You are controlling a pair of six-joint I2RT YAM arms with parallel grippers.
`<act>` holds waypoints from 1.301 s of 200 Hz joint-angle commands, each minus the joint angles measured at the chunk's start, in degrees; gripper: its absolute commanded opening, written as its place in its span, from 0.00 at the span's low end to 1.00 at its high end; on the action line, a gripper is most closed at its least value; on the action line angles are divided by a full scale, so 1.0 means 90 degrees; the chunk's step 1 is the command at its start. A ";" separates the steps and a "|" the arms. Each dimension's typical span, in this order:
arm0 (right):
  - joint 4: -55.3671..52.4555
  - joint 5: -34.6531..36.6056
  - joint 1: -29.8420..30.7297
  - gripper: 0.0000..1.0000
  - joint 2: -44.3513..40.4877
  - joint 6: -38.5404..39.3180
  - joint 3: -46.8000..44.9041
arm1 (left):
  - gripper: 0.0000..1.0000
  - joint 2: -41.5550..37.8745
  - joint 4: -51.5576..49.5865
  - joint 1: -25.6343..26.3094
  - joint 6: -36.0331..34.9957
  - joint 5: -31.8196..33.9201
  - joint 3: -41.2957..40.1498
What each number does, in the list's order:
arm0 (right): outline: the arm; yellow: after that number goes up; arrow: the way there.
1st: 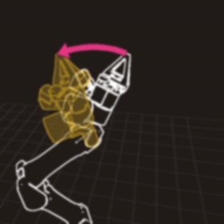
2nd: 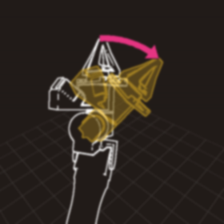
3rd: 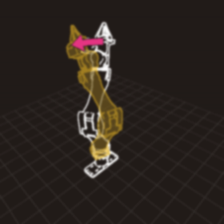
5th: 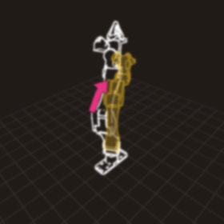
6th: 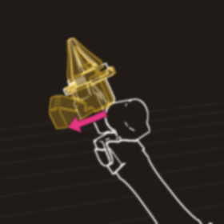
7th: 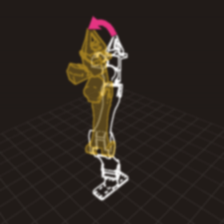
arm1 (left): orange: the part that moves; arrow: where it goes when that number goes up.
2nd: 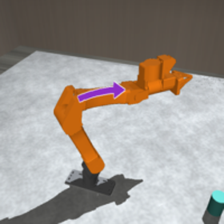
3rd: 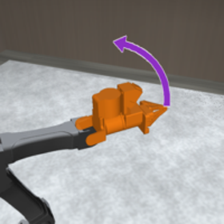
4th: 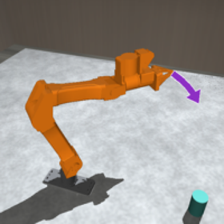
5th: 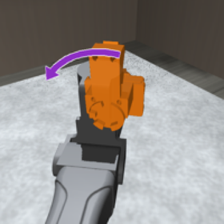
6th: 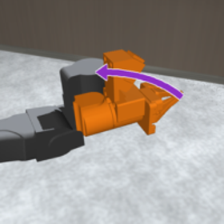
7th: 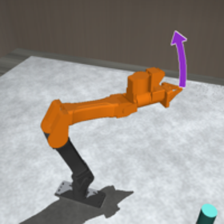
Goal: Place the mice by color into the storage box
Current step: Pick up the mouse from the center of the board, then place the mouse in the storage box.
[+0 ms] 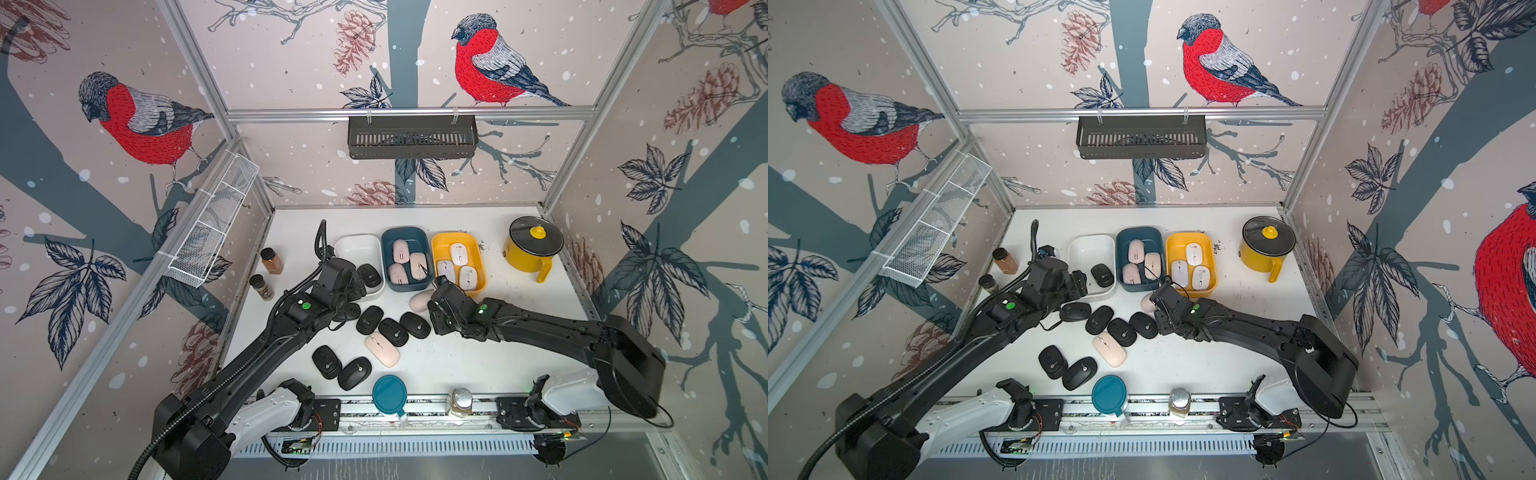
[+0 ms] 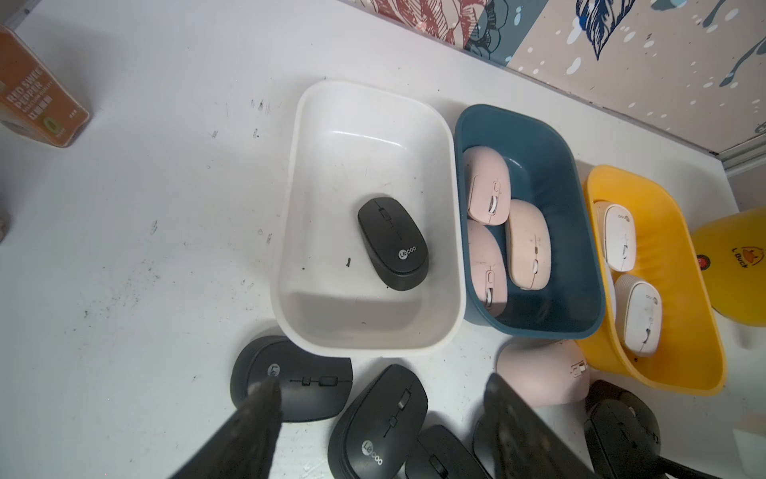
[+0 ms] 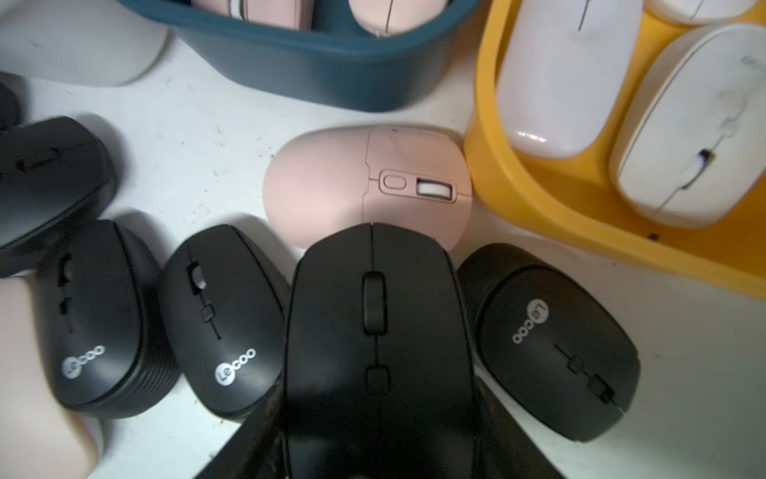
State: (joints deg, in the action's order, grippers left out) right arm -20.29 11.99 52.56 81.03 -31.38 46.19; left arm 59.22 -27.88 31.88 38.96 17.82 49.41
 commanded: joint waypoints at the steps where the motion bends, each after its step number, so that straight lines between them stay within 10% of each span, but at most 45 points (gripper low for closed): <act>1: -0.0319 0.0162 0.0006 0.63 -0.0131 -0.0148 0.0303 | 0.76 -0.0038 -0.0220 -0.0016 -0.0013 0.0315 0.0247; 122: 0.0183 -0.0747 -0.0123 0.64 0.2024 0.0764 0.3628 | 0.77 0.0375 -0.0587 -0.1197 -0.0652 -0.0135 0.1382; 260: -0.0435 -0.1129 -0.0001 0.63 0.5224 0.0609 0.7134 | 0.78 0.0119 -0.0173 -0.2624 -0.1218 -0.1583 0.0728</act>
State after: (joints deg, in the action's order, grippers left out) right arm -22.11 1.50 52.21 125.47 -24.53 107.35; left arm 60.03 -30.68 8.49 29.58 5.91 55.86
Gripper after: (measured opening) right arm 0.635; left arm 0.778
